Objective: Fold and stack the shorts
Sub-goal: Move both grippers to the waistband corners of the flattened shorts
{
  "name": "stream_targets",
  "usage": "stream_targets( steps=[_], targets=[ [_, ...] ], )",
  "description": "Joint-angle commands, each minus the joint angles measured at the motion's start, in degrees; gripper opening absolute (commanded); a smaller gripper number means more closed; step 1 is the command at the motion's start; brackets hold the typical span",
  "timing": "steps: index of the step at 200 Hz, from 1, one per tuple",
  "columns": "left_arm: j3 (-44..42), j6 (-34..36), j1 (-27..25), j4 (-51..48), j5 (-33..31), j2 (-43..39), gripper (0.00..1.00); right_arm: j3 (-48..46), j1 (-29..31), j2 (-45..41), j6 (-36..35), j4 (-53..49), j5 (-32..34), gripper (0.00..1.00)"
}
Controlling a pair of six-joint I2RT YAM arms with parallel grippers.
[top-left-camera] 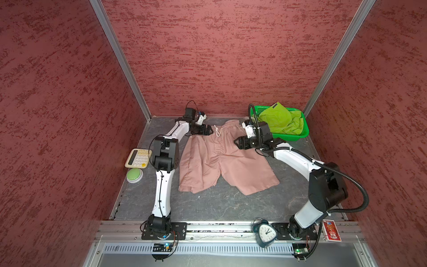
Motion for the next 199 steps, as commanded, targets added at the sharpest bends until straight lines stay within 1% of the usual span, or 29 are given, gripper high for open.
stream_targets(
  steps=[1,26,43,71,98,115,131,155,168,179,189,199],
  targets=[
    [-2.9,-5.1,1.7,-5.0,-2.0,-2.0,0.99,-2.7,0.2,-1.4,5.8,0.8,3.6,0.78],
    [-14.3,-10.1,4.8,2.8,1.2,-6.6,0.99,-4.5,0.2,1.0,9.4,1.0,5.0,0.78],
    [-20.3,-13.3,7.6,5.7,4.1,-8.8,0.99,-4.2,0.2,3.9,10.7,1.7,5.0,0.78],
    [-29.1,-14.9,10.3,7.3,1.6,-14.0,0.99,-0.9,0.2,11.2,12.1,4.3,3.8,0.78],
    [-38.7,-17.5,12.5,11.9,1.0,-21.3,0.99,7.3,0.2,20.8,13.2,6.1,1.7,0.78],
    [-43.6,-18.7,13.0,14.2,-0.6,-25.6,0.99,13.4,0.2,26.4,14.5,7.3,0.3,0.78],
    [-46.8,-19.5,13.1,15.8,-0.9,-28.9,0.99,20.3,0.2,32.0,15.4,8.8,-1.1,0.78],
    [-48.9,-19.7,13.3,15.5,-0.8,-33.4,0.99,33.5,0.2,38.6,13.0,7.5,-4.4,0.78],
    [-49.3,-19.7,13.5,14.0,-1.2,-35.9,0.99,39.1,0.3,39.2,11.0,5.9,-5.3,0.78],
    [-50.1,-20.0,13.7,13.0,-1.9,-38.4,0.99,41.7,0.3,38.0,8.7,4.1,-4.8,0.79],
    [-51.0,-20.5,14.1,12.4,-2.4,-40.7,0.99,41.7,0.4,35.3,7.1,2.6,-3.5,0.79],
    [-51.9,-21.0,14.4,11.9,-2.4,-42.9,0.99,39.0,0.4,31.4,5.5,1.6,-2.5,0.79]
  ],
)
